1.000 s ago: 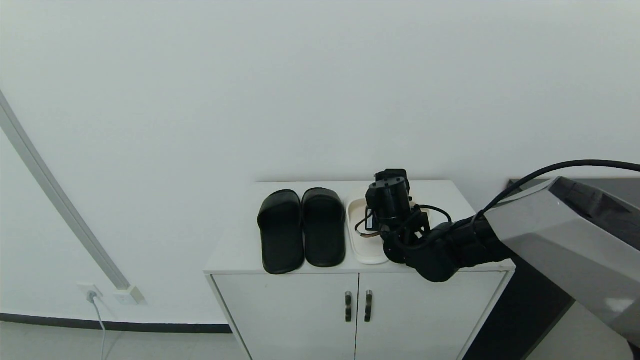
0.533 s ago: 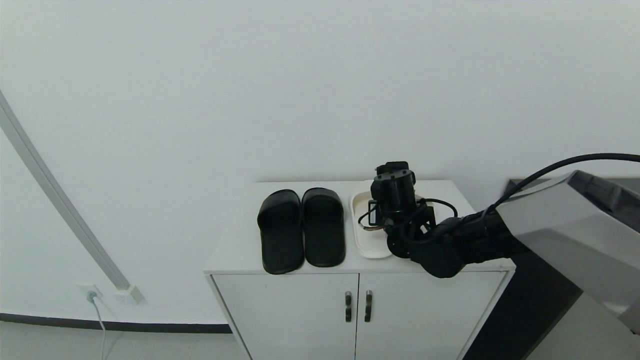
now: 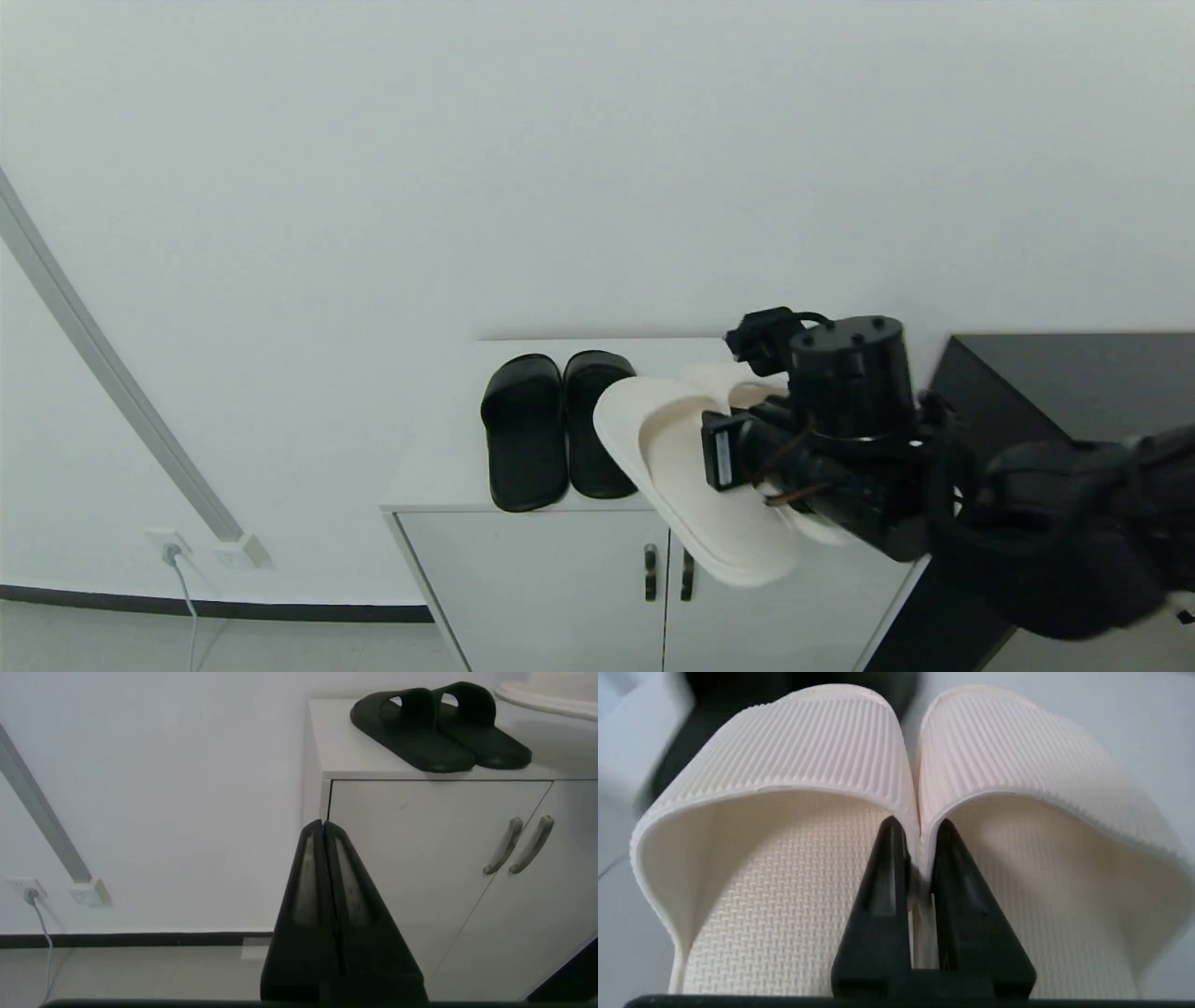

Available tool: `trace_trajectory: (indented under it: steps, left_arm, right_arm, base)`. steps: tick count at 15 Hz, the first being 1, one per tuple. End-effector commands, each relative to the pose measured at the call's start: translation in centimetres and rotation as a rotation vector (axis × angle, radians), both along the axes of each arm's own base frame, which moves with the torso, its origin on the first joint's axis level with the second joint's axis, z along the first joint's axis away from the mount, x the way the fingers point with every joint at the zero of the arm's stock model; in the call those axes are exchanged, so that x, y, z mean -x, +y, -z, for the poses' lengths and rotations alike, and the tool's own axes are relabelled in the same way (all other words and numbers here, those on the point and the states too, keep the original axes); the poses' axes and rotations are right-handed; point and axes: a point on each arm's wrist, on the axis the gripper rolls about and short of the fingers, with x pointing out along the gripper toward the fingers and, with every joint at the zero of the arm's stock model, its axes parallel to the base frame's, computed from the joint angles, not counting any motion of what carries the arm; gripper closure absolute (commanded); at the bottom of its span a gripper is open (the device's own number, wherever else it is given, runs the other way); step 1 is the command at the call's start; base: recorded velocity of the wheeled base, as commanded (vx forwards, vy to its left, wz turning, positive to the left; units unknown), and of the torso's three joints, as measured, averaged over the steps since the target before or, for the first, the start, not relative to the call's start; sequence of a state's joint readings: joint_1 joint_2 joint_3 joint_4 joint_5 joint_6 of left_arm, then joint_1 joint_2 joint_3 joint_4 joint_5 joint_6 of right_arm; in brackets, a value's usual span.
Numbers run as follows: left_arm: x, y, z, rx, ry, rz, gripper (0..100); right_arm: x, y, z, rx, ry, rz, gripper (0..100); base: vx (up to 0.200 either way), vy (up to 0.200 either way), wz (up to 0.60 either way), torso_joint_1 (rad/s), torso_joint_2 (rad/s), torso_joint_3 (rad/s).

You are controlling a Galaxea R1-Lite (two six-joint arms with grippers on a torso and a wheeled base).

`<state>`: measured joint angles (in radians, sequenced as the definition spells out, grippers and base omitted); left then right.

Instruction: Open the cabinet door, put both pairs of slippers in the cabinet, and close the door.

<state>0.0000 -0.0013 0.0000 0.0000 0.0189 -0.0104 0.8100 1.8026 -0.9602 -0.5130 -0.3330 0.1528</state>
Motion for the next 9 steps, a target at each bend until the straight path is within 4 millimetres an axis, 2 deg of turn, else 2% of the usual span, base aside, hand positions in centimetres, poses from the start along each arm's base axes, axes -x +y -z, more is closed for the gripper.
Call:
trace_trajectory:
  steps: [1,2,4,8,9]
  left_arm:
    - [0.0,0.0,0.0,-0.001,0.001,0.001,100]
    - [0.0,0.0,0.0,-0.001,0.001,0.002,100]
    - [0.0,0.0,0.0,0.000,0.001,0.002,100]
    - [0.0,0.0,0.0,-0.001,0.001,0.004,100]
    - [0.0,0.0,0.0,-0.001,0.001,0.004,100]
  right_arm:
    - [6.6,-5.1,-1.9,-0.043,-0.005,-0.233,100]
    - [8.0,-6.8,-1.3,-0.050,0.023,-0.295,100]
    - [8.4,-8.1,-1.0,-0.049,0.038,-0.352,100]
    - [8.3,-8.3,-1.0,-0.032,0.026,-0.348,100]
    - [8.3,-8.3,-1.0,-0.032,0.026,-0.348,100]
  base:
    - [0.000,0.000,0.00,0.000,0.00,0.000]
    - [0.000,0.000,0.00,0.000,0.00,0.000]
    - [0.000,0.000,0.00,0.000,0.00,0.000]
    - [0.000,0.000,0.00,0.000,0.00,0.000]
    - [-0.200,0.000,0.00,0.002,0.00,0.002]
